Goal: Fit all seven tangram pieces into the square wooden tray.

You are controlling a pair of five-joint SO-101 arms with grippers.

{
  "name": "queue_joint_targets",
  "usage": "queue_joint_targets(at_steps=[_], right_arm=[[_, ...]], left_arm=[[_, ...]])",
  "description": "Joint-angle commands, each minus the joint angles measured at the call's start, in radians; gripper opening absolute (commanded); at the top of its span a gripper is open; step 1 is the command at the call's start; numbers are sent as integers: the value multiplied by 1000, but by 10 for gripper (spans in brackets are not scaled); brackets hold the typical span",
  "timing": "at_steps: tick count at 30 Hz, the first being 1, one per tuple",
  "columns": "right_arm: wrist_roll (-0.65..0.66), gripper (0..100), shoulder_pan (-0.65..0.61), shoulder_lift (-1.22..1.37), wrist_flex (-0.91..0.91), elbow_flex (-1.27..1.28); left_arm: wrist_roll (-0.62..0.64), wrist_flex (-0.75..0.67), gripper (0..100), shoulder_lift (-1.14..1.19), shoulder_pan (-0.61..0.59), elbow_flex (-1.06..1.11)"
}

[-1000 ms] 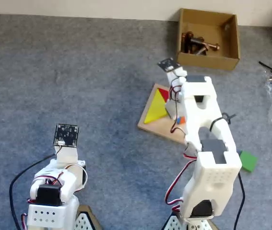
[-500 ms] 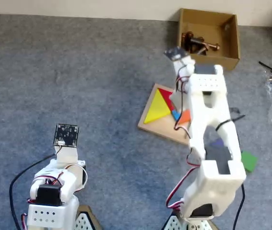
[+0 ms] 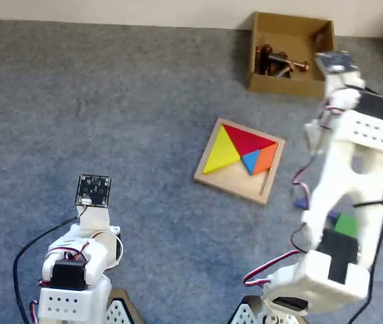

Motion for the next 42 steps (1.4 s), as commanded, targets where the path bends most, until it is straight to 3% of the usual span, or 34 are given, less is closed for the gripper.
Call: queue_joint_targets(at_steps=[1,8,17,27,31,42], right_arm=[[91,5,85,-67,53,-56],[209,8,202,-59,87,39],[779,10,251,-58,87,197],[1181,28,367,-53,85,285],[1255,116,444,-51,18,318],[1335,125,460,-53,-320,625]], left_arm=[[8,-2,5,-7,16,19],[8,-2,5,-7,16,19],[8,-2,5,-7,16,19],[8,-2,5,-7,16,19],[8,-2,5,-7,16,19],[8,-2,5,-7,16,19]])
